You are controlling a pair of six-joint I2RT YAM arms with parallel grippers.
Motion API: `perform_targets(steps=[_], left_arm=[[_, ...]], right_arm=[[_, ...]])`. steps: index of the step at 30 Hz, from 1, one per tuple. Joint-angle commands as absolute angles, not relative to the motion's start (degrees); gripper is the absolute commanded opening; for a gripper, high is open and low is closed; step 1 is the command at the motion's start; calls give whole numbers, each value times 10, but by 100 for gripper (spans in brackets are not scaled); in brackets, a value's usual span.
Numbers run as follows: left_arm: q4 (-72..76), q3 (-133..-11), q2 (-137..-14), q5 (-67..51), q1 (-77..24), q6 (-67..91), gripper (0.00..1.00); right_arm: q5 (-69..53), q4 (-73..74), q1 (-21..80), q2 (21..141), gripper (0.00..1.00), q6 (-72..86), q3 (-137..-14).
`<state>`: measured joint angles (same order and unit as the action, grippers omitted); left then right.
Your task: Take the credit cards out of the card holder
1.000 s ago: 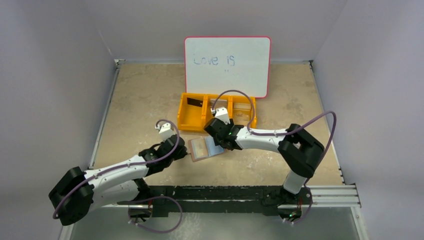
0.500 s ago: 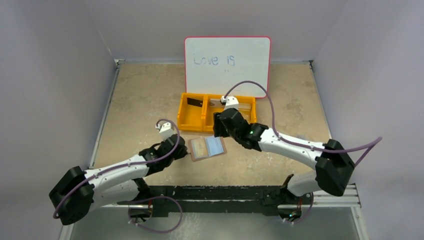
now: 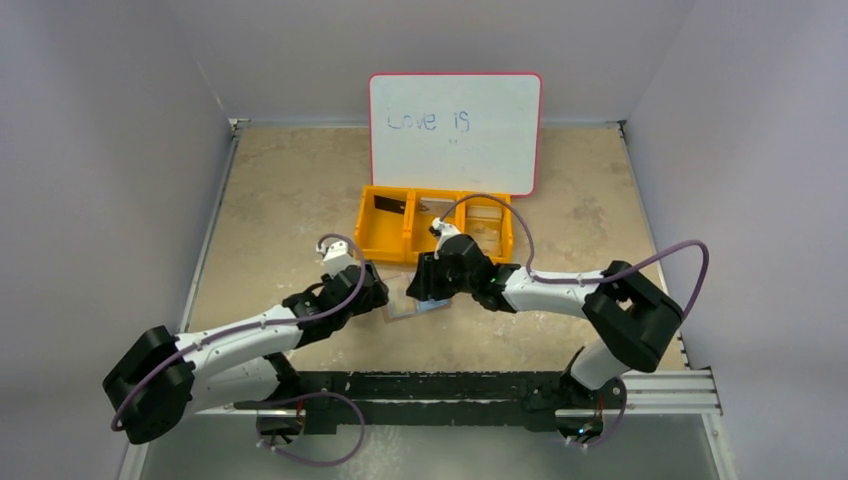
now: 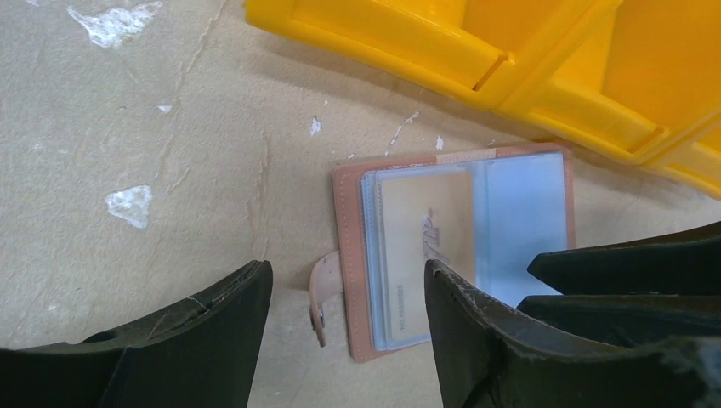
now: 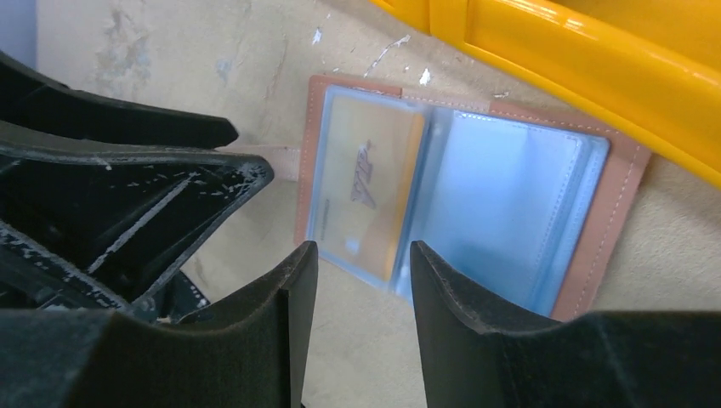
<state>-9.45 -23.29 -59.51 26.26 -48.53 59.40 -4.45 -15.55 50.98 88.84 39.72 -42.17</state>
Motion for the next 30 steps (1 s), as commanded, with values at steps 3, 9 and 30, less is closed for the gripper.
perform_targets(steps=[3, 9, 30], left_arm=[[-31, -263, -644, 242, -486, 571, 65], [-35, -275, -689, 241, -487, 571, 60], [-20, -272, -781, 198, -490, 562, 18]], right_arm=[[-128, -274, 471, 901, 42, 453, -392], [-172, -307, 448, 938, 38, 462, -384], [-247, -405, 417, 1031, 24, 519, -366]])
